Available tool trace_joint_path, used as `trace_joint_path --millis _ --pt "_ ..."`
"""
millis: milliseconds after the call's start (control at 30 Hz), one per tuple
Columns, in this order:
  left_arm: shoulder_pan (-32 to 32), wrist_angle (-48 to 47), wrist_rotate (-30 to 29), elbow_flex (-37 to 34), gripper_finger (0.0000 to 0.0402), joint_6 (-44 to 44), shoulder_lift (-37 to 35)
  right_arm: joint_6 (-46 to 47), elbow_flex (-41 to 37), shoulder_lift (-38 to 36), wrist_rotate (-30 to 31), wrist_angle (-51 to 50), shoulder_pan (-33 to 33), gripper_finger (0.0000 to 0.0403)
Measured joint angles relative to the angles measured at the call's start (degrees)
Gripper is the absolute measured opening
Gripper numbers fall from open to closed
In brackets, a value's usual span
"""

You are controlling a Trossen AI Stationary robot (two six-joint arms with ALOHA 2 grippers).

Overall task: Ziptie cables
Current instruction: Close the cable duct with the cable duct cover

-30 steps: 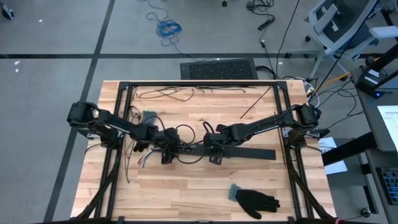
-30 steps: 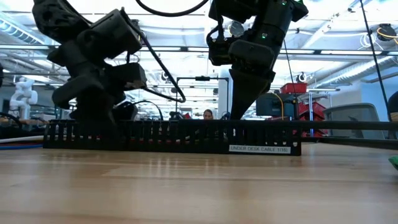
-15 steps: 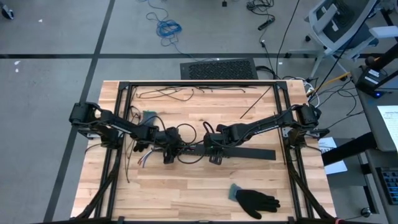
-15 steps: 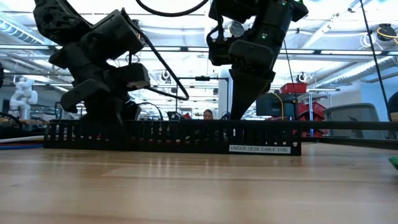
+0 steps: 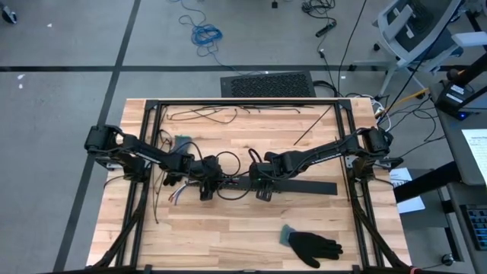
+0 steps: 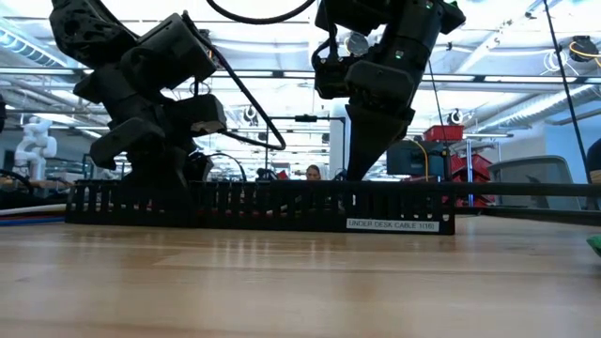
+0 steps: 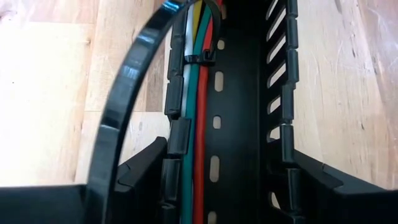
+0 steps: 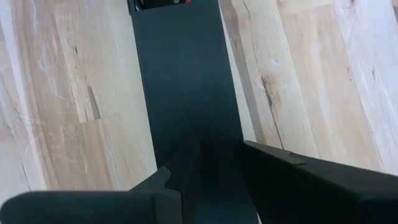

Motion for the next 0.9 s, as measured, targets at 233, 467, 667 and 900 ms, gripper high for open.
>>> trace_joint_path --millis 233,467,667,900 --pt "0.0 0.5 0.0 -0.1 0.0244 0.0 0.0 -0.3 -0.1 0.0 0.0 1.2 0.0 0.0107" --pt "0.0 0.7 0.0 -0.1 0.0244 0.0 0.0 -1.0 -0.1 1.7 0.0 5.5 0.0 0.0107" --pt "0.0 0.8 0.0 -0.1 0.0244 0.0 0.0 -1.4 0.4 5.6 -0.7 11.0 0.0 0.0107" --pt "0.0 0.9 -0.1 -0.1 0.0244 0.0 0.0 -2.2 0.3 6.6 -1.2 14.1 -0.4 0.0107"
